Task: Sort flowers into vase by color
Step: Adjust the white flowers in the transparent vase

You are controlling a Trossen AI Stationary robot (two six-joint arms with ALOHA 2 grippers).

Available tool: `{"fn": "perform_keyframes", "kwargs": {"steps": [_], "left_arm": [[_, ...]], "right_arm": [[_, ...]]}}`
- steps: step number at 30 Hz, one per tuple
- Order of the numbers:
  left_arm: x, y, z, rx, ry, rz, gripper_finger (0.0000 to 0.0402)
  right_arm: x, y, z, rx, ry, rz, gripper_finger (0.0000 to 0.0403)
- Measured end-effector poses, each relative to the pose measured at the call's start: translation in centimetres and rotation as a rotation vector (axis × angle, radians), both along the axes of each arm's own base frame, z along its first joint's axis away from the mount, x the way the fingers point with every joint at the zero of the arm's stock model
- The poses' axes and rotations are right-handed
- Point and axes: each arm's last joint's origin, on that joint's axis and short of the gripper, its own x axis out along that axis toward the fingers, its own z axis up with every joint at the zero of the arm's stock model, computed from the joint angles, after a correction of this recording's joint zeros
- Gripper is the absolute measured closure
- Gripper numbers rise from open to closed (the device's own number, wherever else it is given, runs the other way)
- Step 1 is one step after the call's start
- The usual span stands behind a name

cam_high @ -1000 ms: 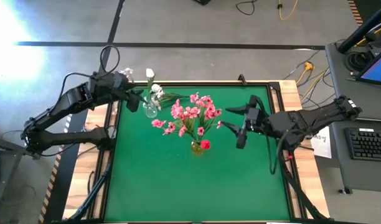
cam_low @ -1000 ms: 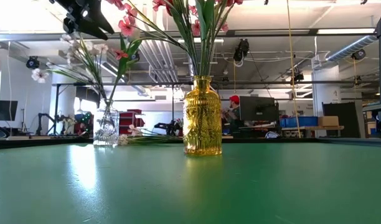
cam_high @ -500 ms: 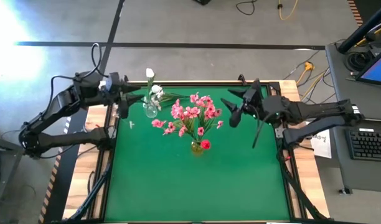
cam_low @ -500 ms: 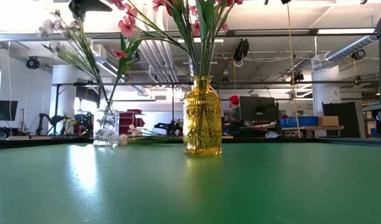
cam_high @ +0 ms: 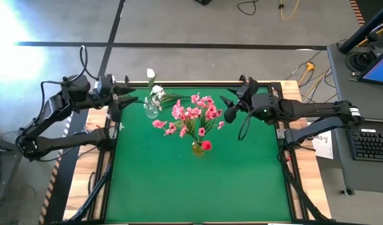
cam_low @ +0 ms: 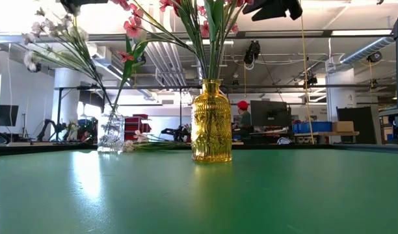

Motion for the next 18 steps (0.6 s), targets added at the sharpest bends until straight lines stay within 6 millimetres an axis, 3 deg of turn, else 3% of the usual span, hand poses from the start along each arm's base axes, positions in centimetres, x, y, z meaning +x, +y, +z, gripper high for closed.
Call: {"fn": "perform_keyframes", "kwargs": {"steps": [18], "left_arm": [[3.7, 2.0, -1.5, -0.022, 0.104, -0.008, 0.0214]], "right_arm": [[0.0, 0.0, -0.2, 0.008, 0.017, 0.003, 0.0193]]}}
